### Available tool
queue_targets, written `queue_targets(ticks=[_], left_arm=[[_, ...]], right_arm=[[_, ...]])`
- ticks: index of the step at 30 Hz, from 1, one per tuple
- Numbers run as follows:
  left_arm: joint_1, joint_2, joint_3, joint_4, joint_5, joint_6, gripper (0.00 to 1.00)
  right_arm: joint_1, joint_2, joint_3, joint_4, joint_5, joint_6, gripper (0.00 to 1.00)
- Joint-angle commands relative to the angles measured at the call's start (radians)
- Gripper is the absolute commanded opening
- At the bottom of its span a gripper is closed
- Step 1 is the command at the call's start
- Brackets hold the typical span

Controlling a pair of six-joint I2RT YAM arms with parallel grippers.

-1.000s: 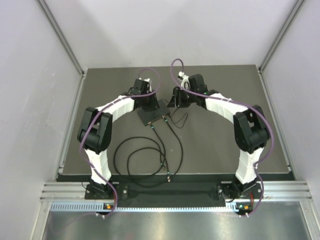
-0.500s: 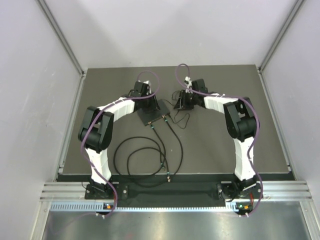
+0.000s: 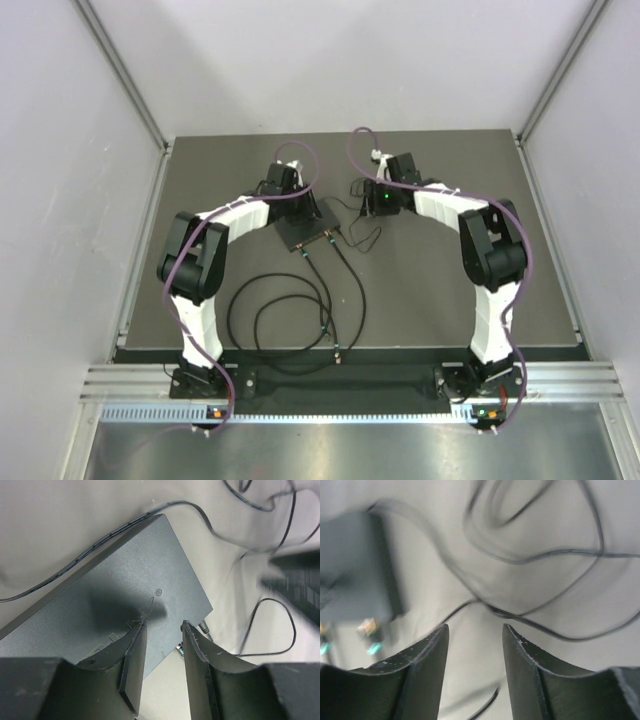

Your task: Pull the plug from the switch port

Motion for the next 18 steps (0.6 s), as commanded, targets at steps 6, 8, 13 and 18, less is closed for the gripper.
queue_targets(ticks=[6,8,13,18], left_arm=[[0.004,0.013,-0.034,-0.013,0.003,0.036,0.4],[0.004,0.011,-0.029,-0.022,-0.002,0.044,0.4],[-0.001,-0.03,-0.032,-0.036,-0.003,0.099,0.57],[-0.016,-0.091,0.0,-0.126,-0.099,0.201,0.73]], right_arm=[[0.107,-0.207,-0.057,0.044,0.013,-0.089,0.52],[0.111,-0.218,-0.061,0.056,-0.012,-0.084,0.53],[0.11,-0.152,-0.055,0.053,-0.199,-0.028,0.52],[0.11,-0.099,-0.08,0.105,-0.251,-0.003,0.51]])
